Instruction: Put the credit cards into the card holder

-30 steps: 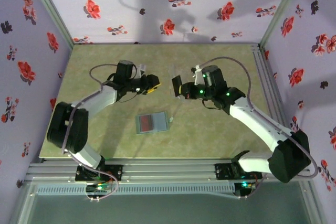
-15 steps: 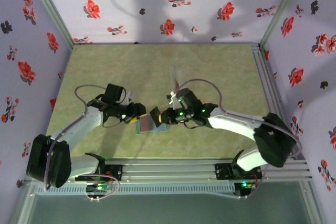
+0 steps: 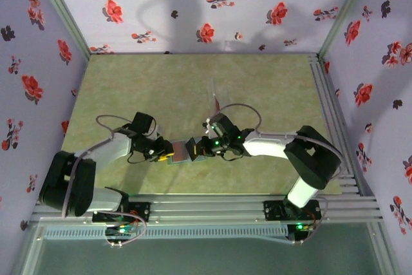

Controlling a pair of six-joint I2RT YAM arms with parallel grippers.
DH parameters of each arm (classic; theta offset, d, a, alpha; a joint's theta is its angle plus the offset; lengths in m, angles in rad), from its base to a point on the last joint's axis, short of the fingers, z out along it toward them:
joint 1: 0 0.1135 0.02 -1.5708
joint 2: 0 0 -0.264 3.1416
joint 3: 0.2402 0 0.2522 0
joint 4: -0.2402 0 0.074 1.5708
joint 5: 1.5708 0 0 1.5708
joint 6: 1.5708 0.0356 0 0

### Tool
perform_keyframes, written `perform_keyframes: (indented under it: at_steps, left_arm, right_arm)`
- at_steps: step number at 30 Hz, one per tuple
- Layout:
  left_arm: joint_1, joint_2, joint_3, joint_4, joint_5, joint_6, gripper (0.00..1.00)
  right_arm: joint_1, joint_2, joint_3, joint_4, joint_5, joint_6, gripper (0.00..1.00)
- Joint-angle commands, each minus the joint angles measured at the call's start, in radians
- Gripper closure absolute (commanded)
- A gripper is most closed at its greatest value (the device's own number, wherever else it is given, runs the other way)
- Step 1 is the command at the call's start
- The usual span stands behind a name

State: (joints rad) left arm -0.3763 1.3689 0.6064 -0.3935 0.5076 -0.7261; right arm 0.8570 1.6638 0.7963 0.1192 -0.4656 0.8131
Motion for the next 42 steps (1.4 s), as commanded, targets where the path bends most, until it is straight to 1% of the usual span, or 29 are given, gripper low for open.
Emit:
perform_keyframes:
  at_steps: [1,6,11,22,28,30,39,42]
  left_arm:
    - [0.008,0.029,0.005,0.039,-0.002,0.006,0.71]
    - [0.011,0.076,0.020,0.026,-0.008,0.031,0.72]
    - [0.023,0.112,0.019,0.011,-0.022,0.030,0.80]
    - [0.047,0.055,0.018,-0.045,-0.089,0.052,0.86]
    - [0.054,0.060,0.024,-0.070,-0.114,0.058,0.98]
    - [0.053,0.061,0.024,-0.071,-0.130,0.056,0.99]
    - [0.054,0.052,0.037,-0.102,-0.156,0.059,0.99]
    - [0.056,0.010,0.032,-0.124,-0.175,0.049,0.98]
  right_arm:
    - [-0.005,0.033,-0.014,0.078,-0.004,0.034,1.00]
    - [-0.005,0.062,-0.029,0.114,-0.010,0.056,1.00]
    - [-0.007,0.074,-0.045,0.152,-0.018,0.063,1.00]
    - [-0.007,0.079,-0.062,0.223,-0.064,0.049,1.00]
    - [-0.009,0.086,-0.072,0.235,-0.067,0.042,1.00]
    - [-0.008,0.092,-0.072,0.231,-0.064,0.032,1.00]
    - [-0.009,0.169,-0.060,0.273,-0.090,0.051,1.00]
    - [-0.010,0.177,-0.052,0.278,-0.092,0.063,1.00]
